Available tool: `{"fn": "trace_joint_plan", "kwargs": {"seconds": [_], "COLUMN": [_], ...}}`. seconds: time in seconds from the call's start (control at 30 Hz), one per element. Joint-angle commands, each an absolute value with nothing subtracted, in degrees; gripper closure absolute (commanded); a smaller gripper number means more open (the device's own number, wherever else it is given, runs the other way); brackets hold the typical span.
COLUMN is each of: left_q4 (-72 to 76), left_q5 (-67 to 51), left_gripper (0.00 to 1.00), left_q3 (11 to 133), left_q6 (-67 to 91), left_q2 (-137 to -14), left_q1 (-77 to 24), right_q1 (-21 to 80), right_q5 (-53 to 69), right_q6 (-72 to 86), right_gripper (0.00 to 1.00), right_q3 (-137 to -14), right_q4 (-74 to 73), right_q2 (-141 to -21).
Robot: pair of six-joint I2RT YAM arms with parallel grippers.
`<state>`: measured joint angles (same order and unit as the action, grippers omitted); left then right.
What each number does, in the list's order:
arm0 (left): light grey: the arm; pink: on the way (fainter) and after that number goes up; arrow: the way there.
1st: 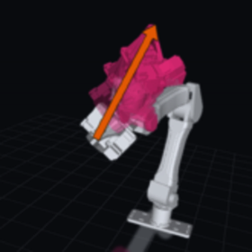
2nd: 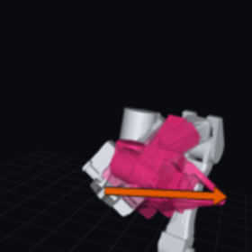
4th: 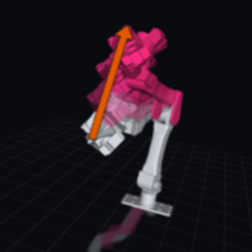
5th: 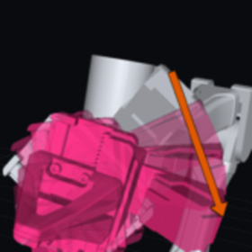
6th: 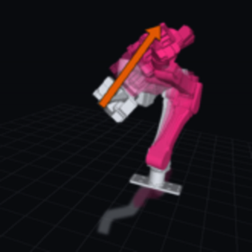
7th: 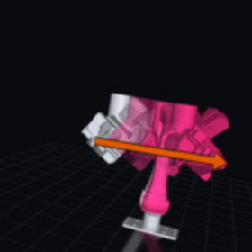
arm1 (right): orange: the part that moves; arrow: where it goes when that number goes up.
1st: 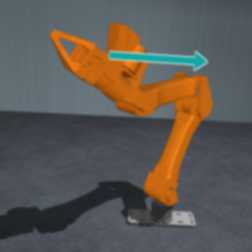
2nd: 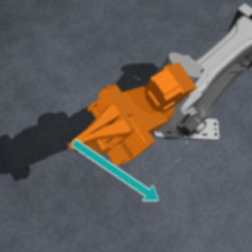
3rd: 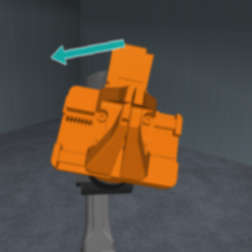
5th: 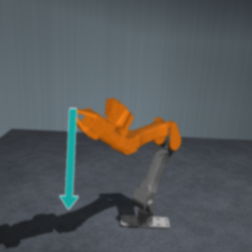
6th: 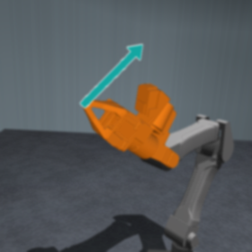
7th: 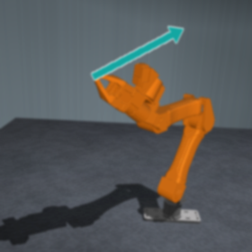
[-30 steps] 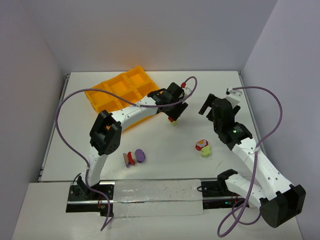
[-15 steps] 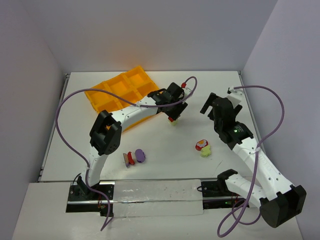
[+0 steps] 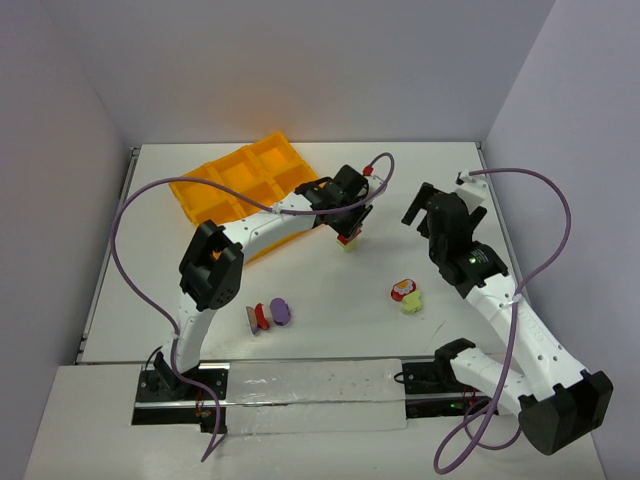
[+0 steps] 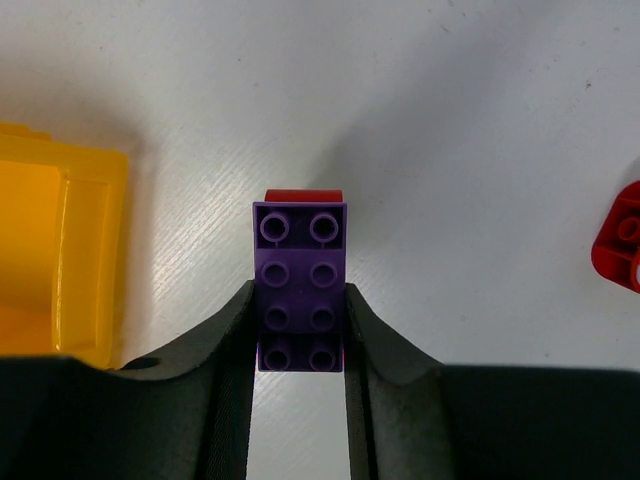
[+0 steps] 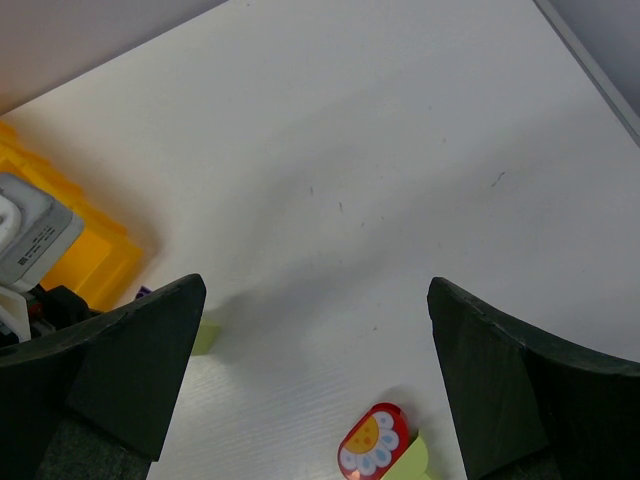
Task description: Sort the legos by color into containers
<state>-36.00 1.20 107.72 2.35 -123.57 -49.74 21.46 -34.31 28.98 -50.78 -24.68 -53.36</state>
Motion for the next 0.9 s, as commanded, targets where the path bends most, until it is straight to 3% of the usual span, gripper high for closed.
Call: {"fn": "trace_joint_plan", "kwargs": {"seconds": [0.0, 0.4, 0.63, 0.87], "left_q4": [-33.7, -18.1, -20.0, -23.4], "left_q5": [-5.2, -28.5, -30.4, -31.9], "left_gripper": [1.00, 1.00, 1.00, 1.00], "left_q3": [107.8, 89.5, 88.8, 88.6], "left_q6": [4.2, 26.4, 31.1, 31.0], "left_q2": [-118.5, -100.3, -98.9, -98.1], "left_q1": [-48.3, -32.8, -30.6, -30.1], "right_q1": [20.4, 17.7, 23.8, 30.0], "right_q5": [-33.5, 3.7, 11.0, 7.6], "right_q6": [27.4, 14.8, 3.3, -7.7], "right_gripper": [0.00, 0.00, 0.04, 0.08], "right_q3": [-53.3, -51.7, -47.5, -45.4], "right_q4": [-22.3, -14.9, -6.5, 1.8], "right_q2": [-53.7, -53.6, -53.8, -58.3]}}
